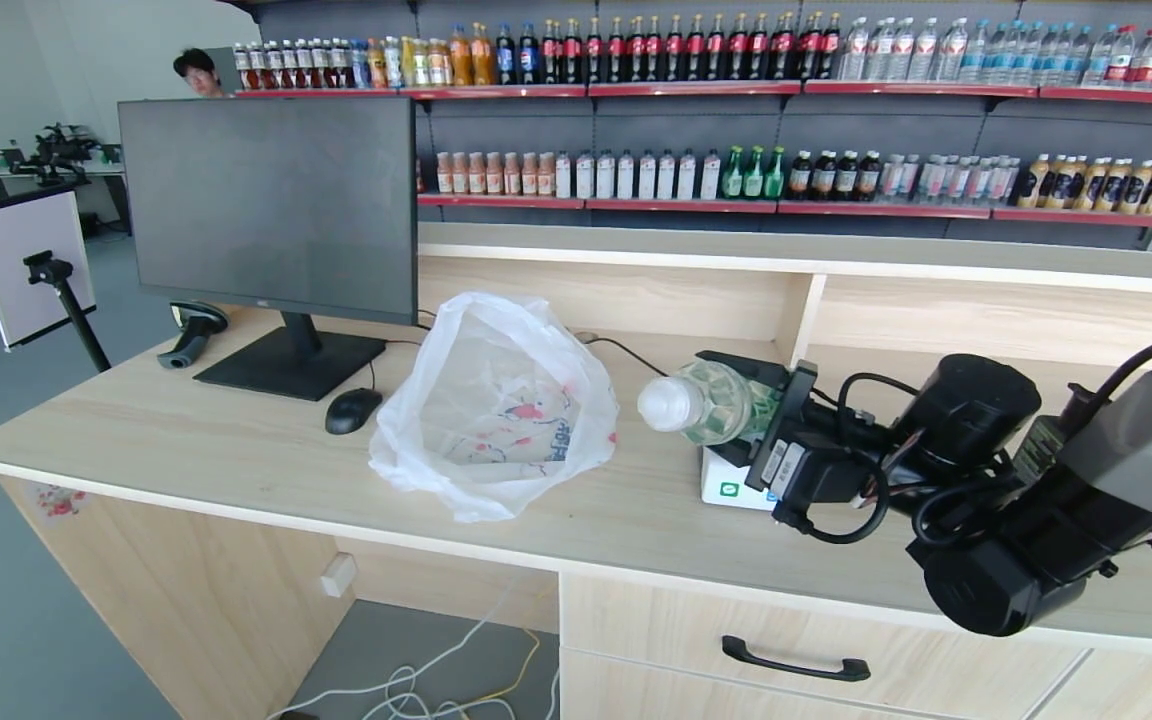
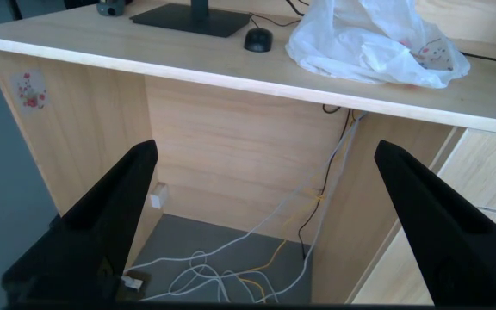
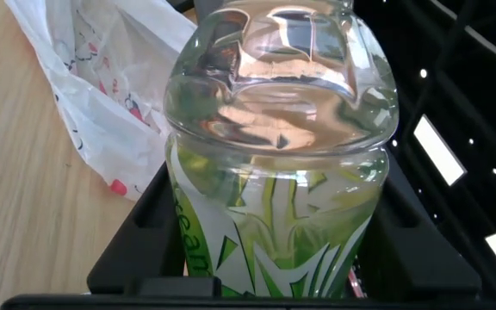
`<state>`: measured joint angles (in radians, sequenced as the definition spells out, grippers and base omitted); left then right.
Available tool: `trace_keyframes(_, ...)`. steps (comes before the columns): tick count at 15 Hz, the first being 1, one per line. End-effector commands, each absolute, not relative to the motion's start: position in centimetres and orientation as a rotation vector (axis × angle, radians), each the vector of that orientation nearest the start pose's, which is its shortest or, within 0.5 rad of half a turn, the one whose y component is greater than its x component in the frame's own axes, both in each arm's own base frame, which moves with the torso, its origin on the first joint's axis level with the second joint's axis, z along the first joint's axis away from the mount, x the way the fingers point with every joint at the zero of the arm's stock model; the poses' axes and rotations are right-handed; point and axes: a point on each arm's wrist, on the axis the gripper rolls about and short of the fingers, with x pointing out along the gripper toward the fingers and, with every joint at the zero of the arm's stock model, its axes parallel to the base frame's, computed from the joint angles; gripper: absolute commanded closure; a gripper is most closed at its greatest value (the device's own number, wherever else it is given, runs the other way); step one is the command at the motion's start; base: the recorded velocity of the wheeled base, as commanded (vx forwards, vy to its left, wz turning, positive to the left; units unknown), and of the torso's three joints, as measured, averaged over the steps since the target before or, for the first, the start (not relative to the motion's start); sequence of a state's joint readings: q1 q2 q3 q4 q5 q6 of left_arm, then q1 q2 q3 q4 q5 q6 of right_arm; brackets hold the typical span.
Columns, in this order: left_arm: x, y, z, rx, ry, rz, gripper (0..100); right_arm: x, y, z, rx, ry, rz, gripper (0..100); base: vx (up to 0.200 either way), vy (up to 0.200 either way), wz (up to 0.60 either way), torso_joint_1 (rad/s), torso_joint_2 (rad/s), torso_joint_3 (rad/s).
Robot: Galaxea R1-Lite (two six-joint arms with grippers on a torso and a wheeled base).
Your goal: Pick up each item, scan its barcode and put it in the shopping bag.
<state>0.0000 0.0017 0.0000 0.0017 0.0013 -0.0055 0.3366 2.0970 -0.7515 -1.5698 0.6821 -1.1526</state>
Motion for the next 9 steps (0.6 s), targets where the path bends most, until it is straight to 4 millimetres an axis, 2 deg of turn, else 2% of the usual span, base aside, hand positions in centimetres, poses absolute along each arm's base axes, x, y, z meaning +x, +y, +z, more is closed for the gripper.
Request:
trace_keyframes(1,-2.3,0.0,7.5,-0.006,0.003,0.002,0,33.3,13.3,12.8,-1.079,-0.791,0.769,100,0.0,0.0,0.0,0.0,0.0,0.0)
trace_keyframes(5,-2.3,0.0,7.5,-0.005,0.003,0.002,0,33.1,13.3,13.4,-1.077,-0.808,0.764,100,0.0,0.0,0.0,0.0,0.0,0.0)
trace_keyframes(7,-2.3,0.0,7.5,-0.005,0.003,0.002,0,32.4,13.7,14.7,-1.053,-0.842,0.763,100,0.0,0.0,0.0,0.0,0.0,0.0)
trace_keyframes(9,-2.3,0.0,7.5,-0.005,0.003,0.002,0,31.7,14.1,17.0,-0.992,-0.886,0.757,100,0.0,0.0,0.0,0.0,0.0,0.0)
